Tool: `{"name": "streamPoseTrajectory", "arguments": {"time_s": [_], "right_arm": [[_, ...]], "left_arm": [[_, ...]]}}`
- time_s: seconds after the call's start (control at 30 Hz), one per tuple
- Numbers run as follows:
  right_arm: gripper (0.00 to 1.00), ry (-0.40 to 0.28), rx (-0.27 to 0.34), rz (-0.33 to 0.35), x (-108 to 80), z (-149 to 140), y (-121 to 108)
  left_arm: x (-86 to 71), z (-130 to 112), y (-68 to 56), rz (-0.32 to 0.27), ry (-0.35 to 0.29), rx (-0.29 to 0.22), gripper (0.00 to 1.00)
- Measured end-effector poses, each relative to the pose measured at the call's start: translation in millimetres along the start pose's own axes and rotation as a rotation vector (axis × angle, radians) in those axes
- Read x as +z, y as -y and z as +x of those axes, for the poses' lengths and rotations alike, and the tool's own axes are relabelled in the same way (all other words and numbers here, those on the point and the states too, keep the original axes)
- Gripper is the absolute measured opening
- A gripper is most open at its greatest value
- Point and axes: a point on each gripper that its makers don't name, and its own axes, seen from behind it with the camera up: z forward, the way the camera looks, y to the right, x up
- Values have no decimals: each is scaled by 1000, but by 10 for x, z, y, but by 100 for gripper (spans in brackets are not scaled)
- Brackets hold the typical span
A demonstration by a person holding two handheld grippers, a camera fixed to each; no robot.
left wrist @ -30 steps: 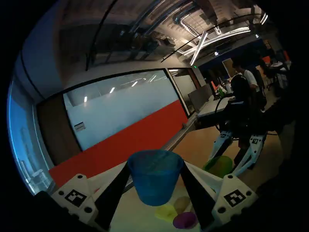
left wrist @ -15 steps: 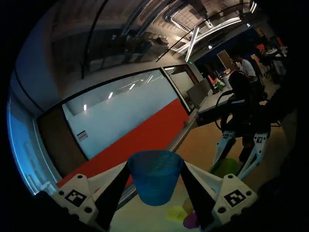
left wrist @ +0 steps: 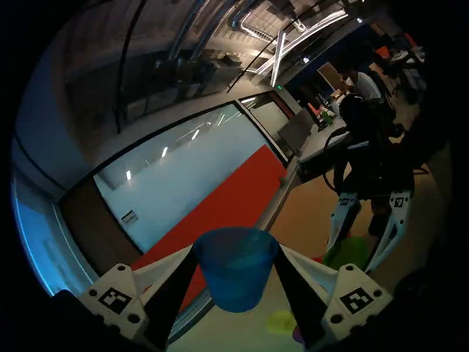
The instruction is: Pour water
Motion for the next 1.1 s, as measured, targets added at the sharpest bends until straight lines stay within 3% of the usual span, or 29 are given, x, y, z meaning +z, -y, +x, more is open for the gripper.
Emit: {"name": "streamPoseTrajectory", "arguments": {"time_s": [1.1], "right_arm": [[91, 5, -3, 8, 23, -23, -55]], "left_arm": [[65, 167, -58, 26, -6, 243, 88]]}}
